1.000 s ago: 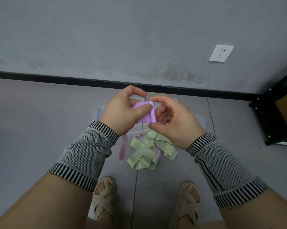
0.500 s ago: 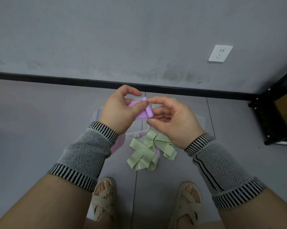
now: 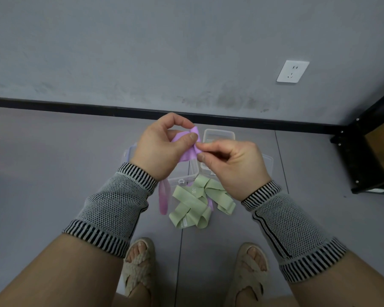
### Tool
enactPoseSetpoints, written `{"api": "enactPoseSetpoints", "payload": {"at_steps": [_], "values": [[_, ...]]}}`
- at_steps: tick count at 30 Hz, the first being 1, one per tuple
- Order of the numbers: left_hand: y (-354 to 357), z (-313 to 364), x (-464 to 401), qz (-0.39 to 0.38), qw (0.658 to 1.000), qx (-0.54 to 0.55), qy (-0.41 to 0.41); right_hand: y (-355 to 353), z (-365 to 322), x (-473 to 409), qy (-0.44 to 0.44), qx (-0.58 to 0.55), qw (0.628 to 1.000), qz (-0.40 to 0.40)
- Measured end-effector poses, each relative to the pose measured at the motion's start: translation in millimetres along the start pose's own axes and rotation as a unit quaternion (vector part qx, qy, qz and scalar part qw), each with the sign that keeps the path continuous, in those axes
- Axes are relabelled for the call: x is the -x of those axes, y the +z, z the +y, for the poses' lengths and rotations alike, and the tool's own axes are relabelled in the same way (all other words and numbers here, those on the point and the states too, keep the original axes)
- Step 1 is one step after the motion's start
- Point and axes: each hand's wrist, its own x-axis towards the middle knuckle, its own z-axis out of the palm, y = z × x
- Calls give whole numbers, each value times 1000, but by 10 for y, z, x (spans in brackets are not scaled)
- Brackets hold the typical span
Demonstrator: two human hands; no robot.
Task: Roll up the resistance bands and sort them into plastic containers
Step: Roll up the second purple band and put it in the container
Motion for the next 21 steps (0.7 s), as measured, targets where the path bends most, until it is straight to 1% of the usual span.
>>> {"api": "enactPoseSetpoints", "payload": {"at_steps": [2, 5, 8, 11, 14, 21], "values": [[-4, -7, -10, 7, 1000, -21, 9, -11, -17, -13, 23, -22, 999, -17], [-28, -25, -20, 14, 998, -53, 17, -54, -46, -57, 80, -85, 991, -58], [-29, -44, -21, 6, 998, -63, 23, -72, -51, -80, 110, -118, 985, -56], [12, -69, -21, -7, 996, -86, 34, -45, -25, -90, 129, -117, 984, -37], [32, -89, -27, -5, 993, -109, 33, -31, 2, -100, 138, -117, 983, -42], [42, -67, -28, 15, 987, -159, 24, -4, 31, -113, 134, -66, 988, -33]]}}
